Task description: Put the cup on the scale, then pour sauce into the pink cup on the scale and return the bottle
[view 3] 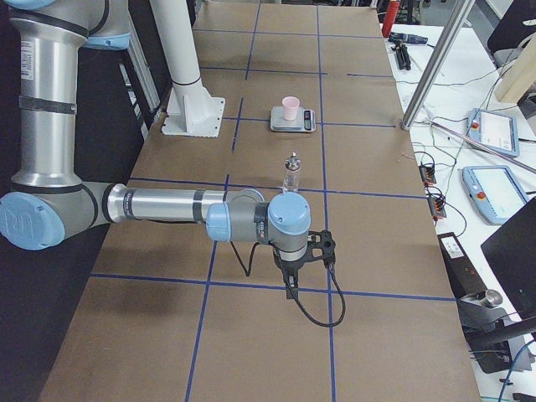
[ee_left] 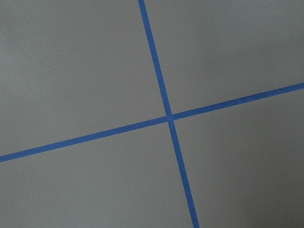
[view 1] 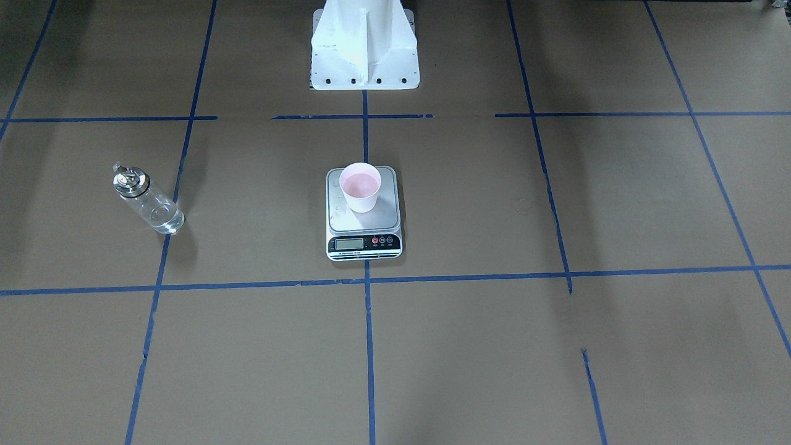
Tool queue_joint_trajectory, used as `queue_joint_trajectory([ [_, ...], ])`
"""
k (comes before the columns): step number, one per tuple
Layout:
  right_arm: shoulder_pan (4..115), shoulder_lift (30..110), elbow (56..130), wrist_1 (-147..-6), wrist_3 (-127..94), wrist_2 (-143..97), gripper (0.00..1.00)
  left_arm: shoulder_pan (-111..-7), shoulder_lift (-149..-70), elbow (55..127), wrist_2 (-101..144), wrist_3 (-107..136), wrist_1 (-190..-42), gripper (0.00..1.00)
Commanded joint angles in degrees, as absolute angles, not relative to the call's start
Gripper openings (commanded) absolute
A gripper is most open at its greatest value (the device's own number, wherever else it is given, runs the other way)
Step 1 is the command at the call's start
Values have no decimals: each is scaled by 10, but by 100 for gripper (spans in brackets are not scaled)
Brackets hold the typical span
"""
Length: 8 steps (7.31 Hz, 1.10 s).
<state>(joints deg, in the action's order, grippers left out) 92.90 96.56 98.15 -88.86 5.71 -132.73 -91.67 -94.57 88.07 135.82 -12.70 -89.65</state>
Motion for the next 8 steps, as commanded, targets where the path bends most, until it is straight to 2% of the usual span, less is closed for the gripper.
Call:
queue_joint_trajectory([
  [1, 929, 966, 982, -889, 57, -1330, 100, -917, -947, 882, 1359, -59, -900, 100],
  [5, 929, 968, 983, -896, 55, -1332, 100, -917, -947, 882, 1358, -56, -900, 100],
  [8, 928, 955, 984, -920, -26, -1332, 100, -917, -947, 882, 1358, -56, -901, 100],
])
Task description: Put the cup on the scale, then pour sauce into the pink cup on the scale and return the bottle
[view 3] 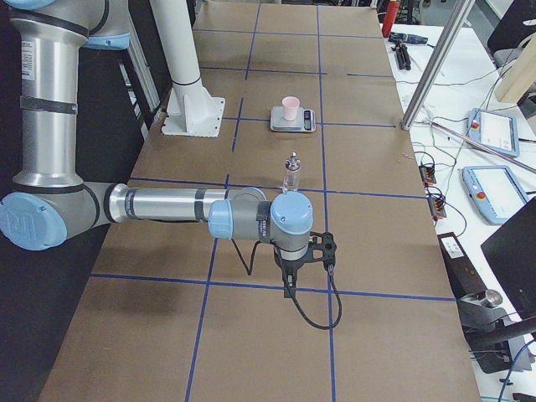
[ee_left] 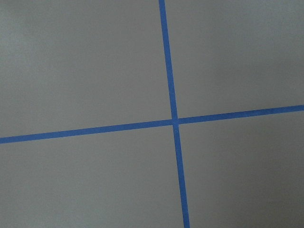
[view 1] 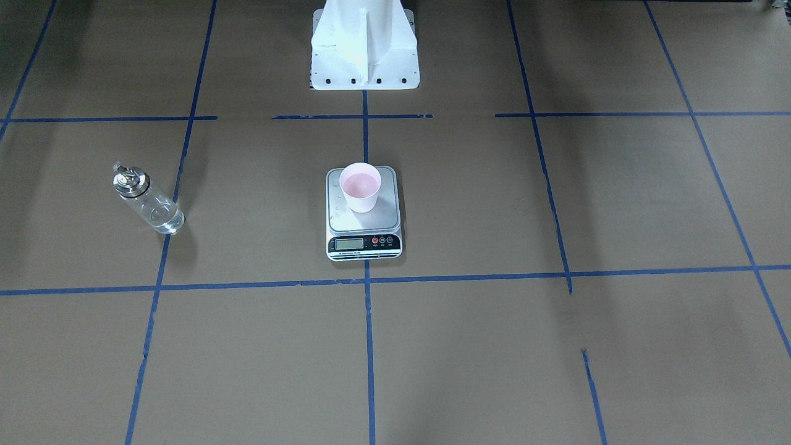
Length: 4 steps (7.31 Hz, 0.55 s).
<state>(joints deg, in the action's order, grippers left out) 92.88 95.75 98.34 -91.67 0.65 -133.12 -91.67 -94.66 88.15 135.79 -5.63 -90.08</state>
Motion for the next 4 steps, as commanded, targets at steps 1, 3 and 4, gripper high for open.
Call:
queue_joint_trajectory([
  [1, 928, 955, 988, -920, -61, -1339, 100, -917, -947, 881, 1358, -56, -901, 100],
  [3, 929, 956, 991, -920, -80, -1340, 100, -917, -946, 881, 1358, -56, -901, 100],
  [4, 929, 956, 993, -919, -79, -1340, 100, -917, -946, 881, 1359, -57, -901, 100],
])
